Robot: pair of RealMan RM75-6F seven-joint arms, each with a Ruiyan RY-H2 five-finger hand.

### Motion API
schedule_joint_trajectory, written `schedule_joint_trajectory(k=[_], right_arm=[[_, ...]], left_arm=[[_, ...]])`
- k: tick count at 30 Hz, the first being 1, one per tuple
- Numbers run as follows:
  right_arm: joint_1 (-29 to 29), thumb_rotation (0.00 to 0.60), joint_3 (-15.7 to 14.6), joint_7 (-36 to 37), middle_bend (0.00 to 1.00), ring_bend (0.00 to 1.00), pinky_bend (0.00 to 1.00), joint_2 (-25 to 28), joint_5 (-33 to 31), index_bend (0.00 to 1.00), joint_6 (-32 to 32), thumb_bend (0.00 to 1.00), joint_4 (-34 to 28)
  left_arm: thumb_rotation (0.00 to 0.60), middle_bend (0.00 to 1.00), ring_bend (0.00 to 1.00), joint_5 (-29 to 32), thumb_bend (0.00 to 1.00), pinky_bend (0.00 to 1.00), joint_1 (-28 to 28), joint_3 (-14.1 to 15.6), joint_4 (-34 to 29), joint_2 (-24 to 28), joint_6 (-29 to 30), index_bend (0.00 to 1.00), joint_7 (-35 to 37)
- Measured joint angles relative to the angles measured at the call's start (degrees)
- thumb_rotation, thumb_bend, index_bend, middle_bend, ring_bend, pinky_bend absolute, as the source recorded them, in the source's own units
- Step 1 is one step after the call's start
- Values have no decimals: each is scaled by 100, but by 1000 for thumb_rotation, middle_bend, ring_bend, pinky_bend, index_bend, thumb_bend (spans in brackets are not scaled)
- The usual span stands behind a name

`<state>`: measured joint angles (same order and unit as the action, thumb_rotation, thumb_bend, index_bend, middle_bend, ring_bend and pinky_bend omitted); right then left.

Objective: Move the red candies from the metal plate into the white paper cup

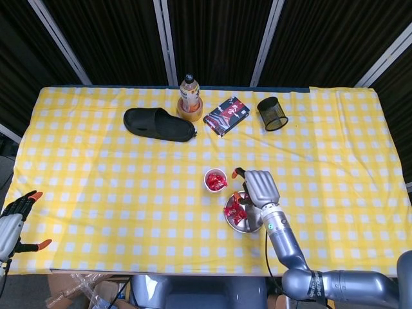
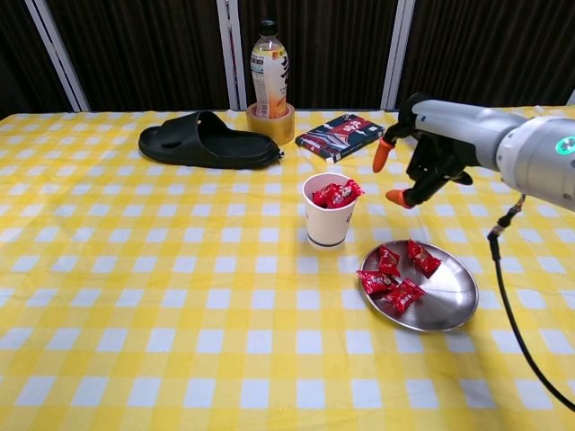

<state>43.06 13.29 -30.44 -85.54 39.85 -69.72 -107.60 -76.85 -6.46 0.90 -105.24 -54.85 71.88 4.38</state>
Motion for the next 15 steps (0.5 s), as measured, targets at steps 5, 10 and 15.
schedule_joint_trajectory(k=[5,10,15], right_arm=[[-260,600,-352,84,929,899,834,106,139,382,-87,400,-174],[-476,600,-694,130,929,899,835,60,389,382,-139,377,-232],[-603,600,-858,157,929,899,834,-99,523,382,-142,338,-189]], left_arm=[[600,0,0,-67,47,0,19,9,12,-14,59,0,-5],[600,0,0,-120,48,0,39,24,25,-24,106,0,-24],[600,0,0,-114,49,0,46,23,37,-35,119,0,-42]])
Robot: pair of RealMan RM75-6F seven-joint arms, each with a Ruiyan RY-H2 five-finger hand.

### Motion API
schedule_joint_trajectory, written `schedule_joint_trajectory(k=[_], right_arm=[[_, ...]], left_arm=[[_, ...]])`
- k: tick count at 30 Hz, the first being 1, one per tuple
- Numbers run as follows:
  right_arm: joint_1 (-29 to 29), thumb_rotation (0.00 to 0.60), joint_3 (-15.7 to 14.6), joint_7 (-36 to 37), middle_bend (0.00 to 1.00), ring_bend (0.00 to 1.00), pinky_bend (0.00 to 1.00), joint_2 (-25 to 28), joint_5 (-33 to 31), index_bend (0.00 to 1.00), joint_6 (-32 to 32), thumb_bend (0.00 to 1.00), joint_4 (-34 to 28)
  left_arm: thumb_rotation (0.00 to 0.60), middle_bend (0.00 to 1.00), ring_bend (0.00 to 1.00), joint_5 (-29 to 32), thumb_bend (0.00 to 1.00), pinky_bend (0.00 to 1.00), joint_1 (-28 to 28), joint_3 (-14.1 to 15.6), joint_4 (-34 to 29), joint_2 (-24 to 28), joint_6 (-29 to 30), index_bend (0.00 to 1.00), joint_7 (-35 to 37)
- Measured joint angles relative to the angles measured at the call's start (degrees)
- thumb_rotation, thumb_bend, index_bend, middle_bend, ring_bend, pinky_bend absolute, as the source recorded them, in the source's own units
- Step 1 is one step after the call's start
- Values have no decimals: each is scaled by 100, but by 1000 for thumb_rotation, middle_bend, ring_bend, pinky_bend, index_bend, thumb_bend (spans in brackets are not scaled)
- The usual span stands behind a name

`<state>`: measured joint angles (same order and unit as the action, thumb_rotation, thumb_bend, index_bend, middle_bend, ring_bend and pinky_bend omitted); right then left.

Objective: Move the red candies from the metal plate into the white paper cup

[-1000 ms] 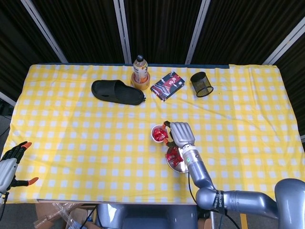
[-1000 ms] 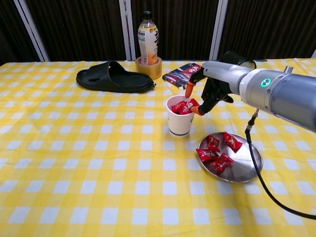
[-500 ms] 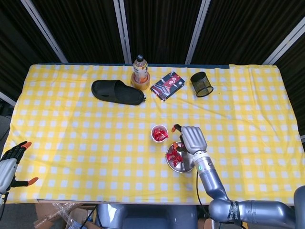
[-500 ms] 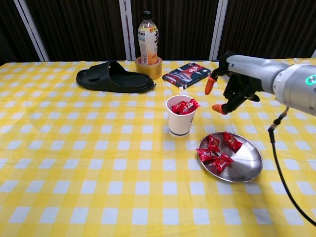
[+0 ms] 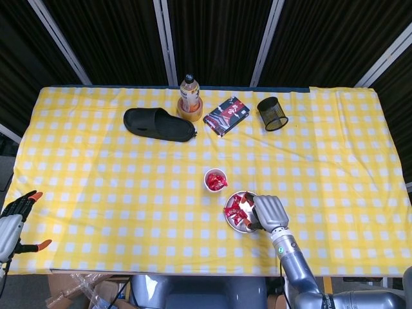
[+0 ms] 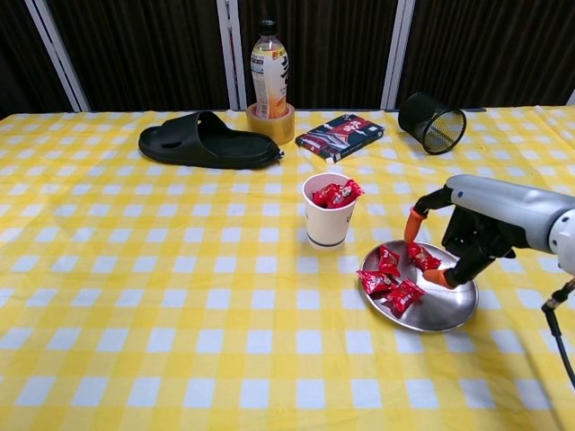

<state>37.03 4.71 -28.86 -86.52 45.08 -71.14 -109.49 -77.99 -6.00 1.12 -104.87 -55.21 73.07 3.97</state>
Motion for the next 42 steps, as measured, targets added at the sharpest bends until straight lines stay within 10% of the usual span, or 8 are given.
schedule_joint_trajectory(k=[42], right_arm=[[-166,600,161,124,929,899,834,-685,-328,382,564,324,854]], left_arm=[[600,0,0,94,53,0,-11,-17,-8,-17,-28,0,-98]])
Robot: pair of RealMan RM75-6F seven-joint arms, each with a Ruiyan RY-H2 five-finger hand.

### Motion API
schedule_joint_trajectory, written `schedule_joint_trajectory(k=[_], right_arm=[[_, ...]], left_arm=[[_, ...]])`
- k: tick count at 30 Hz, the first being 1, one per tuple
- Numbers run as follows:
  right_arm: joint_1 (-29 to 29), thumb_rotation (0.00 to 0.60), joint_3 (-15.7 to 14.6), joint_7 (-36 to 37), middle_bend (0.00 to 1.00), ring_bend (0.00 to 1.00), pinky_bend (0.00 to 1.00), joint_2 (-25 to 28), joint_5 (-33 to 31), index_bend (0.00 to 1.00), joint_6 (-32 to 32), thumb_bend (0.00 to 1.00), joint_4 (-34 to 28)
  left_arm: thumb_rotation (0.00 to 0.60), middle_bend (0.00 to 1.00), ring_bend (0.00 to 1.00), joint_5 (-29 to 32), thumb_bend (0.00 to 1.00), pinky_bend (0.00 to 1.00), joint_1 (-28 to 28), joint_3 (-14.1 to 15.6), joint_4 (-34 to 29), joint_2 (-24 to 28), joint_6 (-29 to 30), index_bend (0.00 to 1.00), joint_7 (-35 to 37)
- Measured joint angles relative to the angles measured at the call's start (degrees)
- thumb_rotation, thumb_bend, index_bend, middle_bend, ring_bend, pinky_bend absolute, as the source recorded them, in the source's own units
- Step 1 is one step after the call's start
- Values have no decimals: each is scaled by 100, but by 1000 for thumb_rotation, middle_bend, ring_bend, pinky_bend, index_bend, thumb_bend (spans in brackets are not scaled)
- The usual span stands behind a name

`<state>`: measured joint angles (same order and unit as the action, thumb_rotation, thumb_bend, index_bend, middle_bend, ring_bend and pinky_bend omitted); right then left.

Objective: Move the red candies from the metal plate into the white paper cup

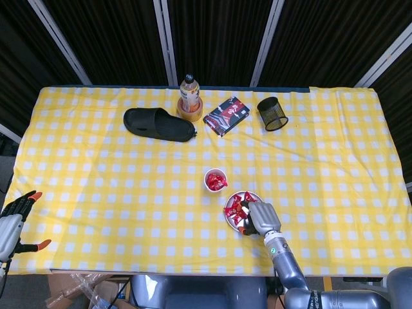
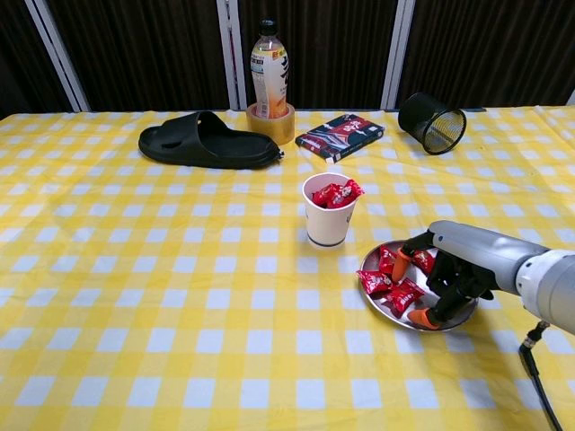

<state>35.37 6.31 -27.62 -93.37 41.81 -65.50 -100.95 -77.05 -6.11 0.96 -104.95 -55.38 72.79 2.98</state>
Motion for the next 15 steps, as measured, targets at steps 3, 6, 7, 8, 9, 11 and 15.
schedule_joint_trajectory(k=[3,6,7,8,9,11,15], right_arm=[[1,600,40,24,929,899,835,-47,-32,390,29,324,97],[1,600,70,38,929,899,835,-80,-68,422,61,324,174],[0,600,77,43,929,899,835,-91,-71,426,68,324,204],[-2,600,82,49,930,899,835,-100,-74,433,75,324,225],[-5,600,88,60,929,899,835,-109,-78,442,86,324,242],[-13,600,88,71,929,899,835,-126,-79,463,107,324,270],[-25,600,81,79,929,899,835,-156,-66,497,130,324,312]], left_arm=[[600,0,0,0,53,0,0,1,3,0,-4,0,1],[600,0,0,7,53,0,-3,2,6,1,-14,0,1],[600,0,0,9,53,0,-4,1,5,1,-16,0,0],[600,0,0,10,53,0,-5,1,3,2,-20,0,-1],[600,0,0,12,53,0,-6,1,3,2,-20,0,-2],[600,0,0,15,52,0,-7,0,3,3,-24,0,-2],[600,0,0,27,53,0,-9,0,-3,7,-31,0,-14]])
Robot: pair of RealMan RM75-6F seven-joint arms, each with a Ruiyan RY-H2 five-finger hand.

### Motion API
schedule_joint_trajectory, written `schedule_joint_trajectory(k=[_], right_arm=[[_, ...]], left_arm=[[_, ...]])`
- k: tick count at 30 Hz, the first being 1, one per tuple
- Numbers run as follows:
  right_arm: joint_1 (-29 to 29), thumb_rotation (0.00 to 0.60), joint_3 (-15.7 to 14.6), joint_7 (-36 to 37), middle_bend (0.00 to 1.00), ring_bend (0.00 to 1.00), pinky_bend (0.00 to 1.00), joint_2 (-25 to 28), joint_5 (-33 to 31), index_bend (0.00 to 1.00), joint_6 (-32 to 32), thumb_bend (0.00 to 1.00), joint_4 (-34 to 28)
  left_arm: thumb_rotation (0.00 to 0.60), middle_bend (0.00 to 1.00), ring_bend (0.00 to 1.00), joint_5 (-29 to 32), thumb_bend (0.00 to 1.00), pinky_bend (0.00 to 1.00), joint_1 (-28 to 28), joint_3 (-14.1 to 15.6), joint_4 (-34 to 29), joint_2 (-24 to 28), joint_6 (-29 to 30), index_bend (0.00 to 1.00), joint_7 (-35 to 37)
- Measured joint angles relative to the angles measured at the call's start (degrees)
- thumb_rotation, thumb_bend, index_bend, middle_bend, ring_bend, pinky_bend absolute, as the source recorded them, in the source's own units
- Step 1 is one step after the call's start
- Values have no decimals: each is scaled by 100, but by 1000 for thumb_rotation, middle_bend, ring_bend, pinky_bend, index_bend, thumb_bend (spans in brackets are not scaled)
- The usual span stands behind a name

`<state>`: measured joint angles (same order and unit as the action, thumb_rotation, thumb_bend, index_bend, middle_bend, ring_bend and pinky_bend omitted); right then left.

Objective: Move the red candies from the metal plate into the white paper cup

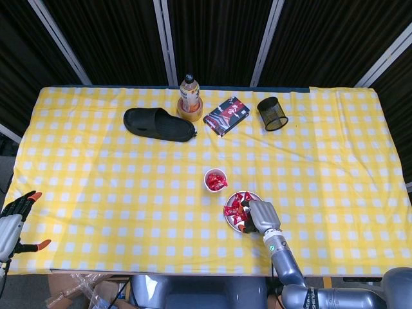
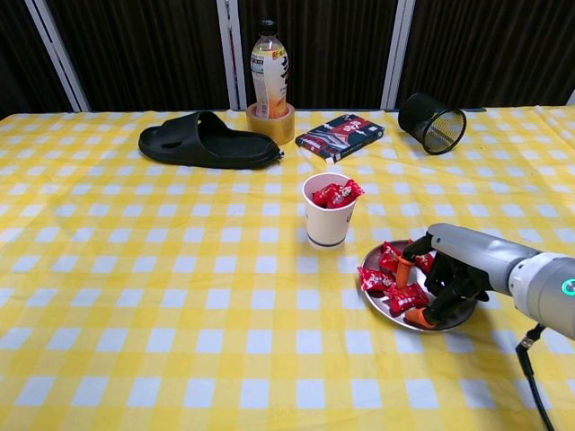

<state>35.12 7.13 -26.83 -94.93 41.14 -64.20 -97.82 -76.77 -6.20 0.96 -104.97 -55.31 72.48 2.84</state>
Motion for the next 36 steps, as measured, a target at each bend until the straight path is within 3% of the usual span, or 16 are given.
schedule_joint_trajectory(k=[15,24,30,36], right_arm=[[-61,600,19,34,929,899,835,50,60,557,16,450,-54],[-72,600,54,22,929,899,835,125,99,559,-5,454,-121],[-39,600,267,34,929,899,835,390,228,558,-96,455,-414],[132,600,706,9,929,899,835,744,312,559,-157,455,-838]], left_arm=[[600,0,0,1,53,0,4,0,-4,-3,8,0,-10],[600,0,0,-1,53,0,4,0,-6,-3,6,0,-5],[600,0,0,-3,53,0,0,5,-9,2,-10,0,2],[600,0,0,28,53,0,-14,1,-21,3,-43,0,-10]])
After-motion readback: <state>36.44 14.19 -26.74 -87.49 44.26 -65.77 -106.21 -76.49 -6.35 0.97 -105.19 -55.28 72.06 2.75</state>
